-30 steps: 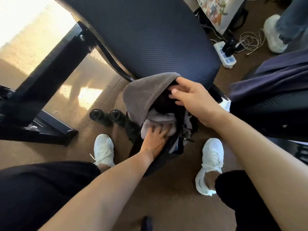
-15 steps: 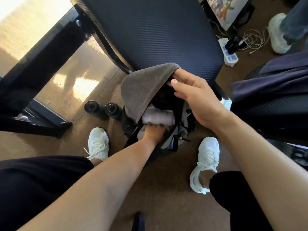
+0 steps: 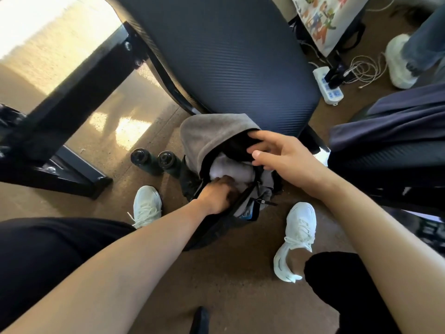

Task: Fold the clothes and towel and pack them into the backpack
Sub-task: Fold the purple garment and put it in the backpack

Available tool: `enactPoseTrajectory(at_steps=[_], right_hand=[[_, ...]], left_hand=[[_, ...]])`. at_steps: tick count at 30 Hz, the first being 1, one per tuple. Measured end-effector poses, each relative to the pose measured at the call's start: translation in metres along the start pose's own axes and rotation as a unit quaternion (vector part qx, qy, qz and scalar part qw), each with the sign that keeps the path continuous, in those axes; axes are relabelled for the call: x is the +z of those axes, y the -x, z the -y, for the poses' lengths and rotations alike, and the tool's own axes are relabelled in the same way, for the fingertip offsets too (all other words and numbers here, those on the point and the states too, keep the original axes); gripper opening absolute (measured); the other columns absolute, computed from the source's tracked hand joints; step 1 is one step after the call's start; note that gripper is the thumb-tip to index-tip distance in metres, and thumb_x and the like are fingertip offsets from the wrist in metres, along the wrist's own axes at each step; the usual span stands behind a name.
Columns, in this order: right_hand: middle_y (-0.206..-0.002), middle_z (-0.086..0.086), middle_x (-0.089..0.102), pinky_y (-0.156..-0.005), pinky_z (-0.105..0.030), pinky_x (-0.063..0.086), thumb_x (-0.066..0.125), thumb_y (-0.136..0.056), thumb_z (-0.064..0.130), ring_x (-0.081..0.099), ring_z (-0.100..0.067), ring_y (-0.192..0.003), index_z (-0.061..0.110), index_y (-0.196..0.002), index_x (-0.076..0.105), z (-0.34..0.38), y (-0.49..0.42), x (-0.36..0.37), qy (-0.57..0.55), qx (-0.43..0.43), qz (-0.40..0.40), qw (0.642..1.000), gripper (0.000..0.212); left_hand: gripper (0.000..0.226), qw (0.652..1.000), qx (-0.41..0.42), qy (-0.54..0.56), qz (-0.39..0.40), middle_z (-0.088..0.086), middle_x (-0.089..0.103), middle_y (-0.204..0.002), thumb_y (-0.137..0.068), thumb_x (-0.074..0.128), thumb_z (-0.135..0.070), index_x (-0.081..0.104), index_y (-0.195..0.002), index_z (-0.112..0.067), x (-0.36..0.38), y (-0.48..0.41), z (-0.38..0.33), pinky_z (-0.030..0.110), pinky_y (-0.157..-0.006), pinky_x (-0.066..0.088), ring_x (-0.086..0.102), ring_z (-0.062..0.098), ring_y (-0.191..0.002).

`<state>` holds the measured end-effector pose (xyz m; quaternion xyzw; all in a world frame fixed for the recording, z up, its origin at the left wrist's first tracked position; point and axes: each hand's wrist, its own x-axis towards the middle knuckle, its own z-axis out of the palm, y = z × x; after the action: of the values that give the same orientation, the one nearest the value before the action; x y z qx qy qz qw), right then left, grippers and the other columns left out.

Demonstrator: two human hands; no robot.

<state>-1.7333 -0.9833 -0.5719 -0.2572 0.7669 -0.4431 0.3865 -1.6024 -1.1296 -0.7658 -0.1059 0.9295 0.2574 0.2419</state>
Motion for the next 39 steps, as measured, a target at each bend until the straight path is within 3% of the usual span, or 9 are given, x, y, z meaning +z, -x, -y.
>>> enactPoseTrajectory(at_steps=[6,14,18,22,25,29,34,36,39], right_hand=[[-0.096,0.004,0.075,-0.092,-0.046,0.057,0.067,-0.095,0.020,0.072,-0.017,-0.091,0.023,-0.128,0.067,-0.016,0.026,-0.009,0.068,-0.001,-0.027,0.997,0.033],[-0.088,0.006,0.073,-0.084,-0.038,0.058,0.066,-0.094,0.012,0.071,-0.019,-0.081,0.024,-0.111,0.072,-0.016,0.093,-0.035,-0.007,-0.027,-0.282,0.959,0.022],[-0.100,0.004,0.065,-0.075,-0.017,0.050,0.065,-0.091,0.003,0.060,-0.004,-0.076,0.021,-0.115,0.066,-0.009,0.137,-0.061,-0.085,-0.032,-0.512,0.854,0.030],[-0.103,-0.006,0.058,-0.078,-0.022,0.053,0.067,-0.088,0.003,0.055,-0.003,-0.074,0.021,-0.106,0.058,-0.009,0.168,-0.095,-0.148,-0.014,-0.690,0.709,0.027],[-0.122,-0.007,0.050,-0.094,-0.034,0.056,0.073,-0.086,0.012,0.060,-0.014,-0.095,0.024,-0.118,0.050,-0.021,0.177,-0.121,-0.241,0.043,-0.697,0.674,0.041],[-0.152,-0.003,0.028,-0.111,-0.045,0.046,0.073,-0.081,0.009,0.042,-0.024,-0.135,0.032,-0.150,0.034,-0.035,0.187,-0.146,-0.294,0.112,-0.619,0.720,0.083],[-0.128,-0.005,0.061,-0.073,-0.022,0.054,0.065,-0.087,-0.003,0.062,-0.014,-0.104,0.020,-0.139,0.052,-0.044,0.191,-0.162,-0.358,0.083,-0.581,0.726,0.058],[-0.110,-0.005,0.068,-0.061,-0.019,0.047,0.066,-0.088,0.000,0.064,-0.014,-0.088,0.015,-0.122,0.063,-0.047,0.190,-0.164,-0.363,0.105,-0.589,0.714,0.037],[-0.088,-0.002,0.068,-0.067,-0.026,0.047,0.069,-0.083,0.007,0.065,-0.019,-0.085,0.016,-0.088,0.069,-0.046,0.191,-0.163,-0.314,0.120,-0.628,0.701,0.010]], left_hand=[[0.023,0.989,-0.015,0.123,-0.084,-0.009,0.072,-0.107,-0.088,0.054,-0.024,0.075,-0.092,-0.033,-0.033,0.038,-0.018,0.037,-0.094,0.053,0.066,0.014,-0.103],[0.030,0.961,0.060,0.213,-0.166,-0.017,0.072,-0.092,-0.091,0.064,-0.005,0.073,-0.093,-0.034,-0.087,0.087,-0.104,0.018,-0.086,0.051,0.068,-0.003,-0.091],[0.036,0.949,0.126,0.224,-0.181,-0.018,0.075,-0.094,-0.087,0.063,0.004,0.077,-0.098,-0.027,-0.116,0.099,-0.166,0.008,-0.082,0.046,0.067,-0.006,-0.091],[0.033,0.936,0.178,0.262,-0.153,-0.006,0.076,-0.099,-0.089,0.061,0.009,0.076,-0.102,-0.018,-0.142,0.098,-0.232,0.012,-0.084,0.049,0.069,0.000,-0.092],[0.033,0.935,0.187,0.256,-0.160,-0.005,0.075,-0.101,-0.088,0.066,0.003,0.073,-0.109,-0.022,-0.152,0.087,-0.277,0.022,-0.084,0.053,0.069,0.011,-0.094],[0.055,0.951,0.182,0.189,-0.166,-0.003,0.062,-0.128,-0.087,0.076,-0.016,0.056,-0.137,-0.026,-0.157,0.067,-0.330,0.026,-0.091,0.053,0.063,0.013,-0.107],[0.086,0.971,0.133,0.151,-0.128,0.003,0.041,-0.155,-0.084,0.081,-0.024,0.031,-0.154,-0.020,-0.154,0.037,-0.378,0.041,-0.112,0.044,0.045,0.021,-0.139],[0.058,0.976,0.120,0.116,-0.143,0.007,0.060,-0.136,-0.088,0.075,-0.021,0.051,-0.140,-0.016,-0.152,0.026,-0.388,0.039,-0.100,0.050,0.057,0.026,-0.125],[0.009,0.964,0.127,0.074,-0.220,0.006,0.066,-0.083,-0.091,0.060,-0.011,0.062,-0.083,-0.014,-0.154,0.026,-0.392,0.035,-0.069,0.041,0.061,0.028,-0.082]])
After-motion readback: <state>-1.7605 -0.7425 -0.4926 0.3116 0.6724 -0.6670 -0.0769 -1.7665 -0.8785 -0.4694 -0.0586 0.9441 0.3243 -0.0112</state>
